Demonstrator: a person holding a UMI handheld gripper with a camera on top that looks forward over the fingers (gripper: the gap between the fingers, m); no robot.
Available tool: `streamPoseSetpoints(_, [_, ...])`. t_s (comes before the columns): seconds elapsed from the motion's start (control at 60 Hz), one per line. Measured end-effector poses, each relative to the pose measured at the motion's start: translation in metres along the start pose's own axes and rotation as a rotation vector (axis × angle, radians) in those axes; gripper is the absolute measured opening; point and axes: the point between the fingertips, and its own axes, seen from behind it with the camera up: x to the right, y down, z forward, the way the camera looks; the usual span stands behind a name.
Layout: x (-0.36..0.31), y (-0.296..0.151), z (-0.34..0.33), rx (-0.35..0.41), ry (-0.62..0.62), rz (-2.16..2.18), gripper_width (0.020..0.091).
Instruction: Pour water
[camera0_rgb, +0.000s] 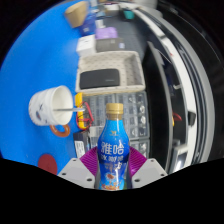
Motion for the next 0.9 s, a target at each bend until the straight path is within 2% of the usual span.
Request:
streamPoseSetpoints(0.15, [0.015, 0.012, -0.008, 0.026, 0.023, 0.382, 0.0370])
streamPoseSetpoints(0.333, [-0.005, 0.037, -0.006, -0.032, -0.004, 1.005, 0.0371])
streamPoseSetpoints(0.4, [-0.011, 0.054, -0.004, -0.022, -0.049, 1.202, 0.0371])
streamPoseSetpoints(0.467, [-0.027, 0.046, -0.007, -0.033, -0.058, 1.352, 0.0369])
streamPoseSetpoints(0.55, [-0.039, 0.062, -0.007, -0.010, -0.099, 1.435, 0.0369])
streamPoseSetpoints(0.65, [-0.059, 0.061, -0.005, -0.025, -0.083, 1.448, 0.0371])
streamPoseSetpoints(0.683, [-0.066, 0.062, -0.006, -0.032, -0.073, 1.441, 0.0416])
streamPoseSetpoints(0.7, [-0.062, 0.062, -0.006, -0.009, -0.052, 1.439, 0.0376])
streamPoseSetpoints(0.767, [-0.064, 0.064, -0.009, -0.014, -0.049, 1.446, 0.0373])
streamPoseSetpoints(0.9, [-0.063, 0.068, -0.009, -0.015, -0.045, 1.480, 0.0410])
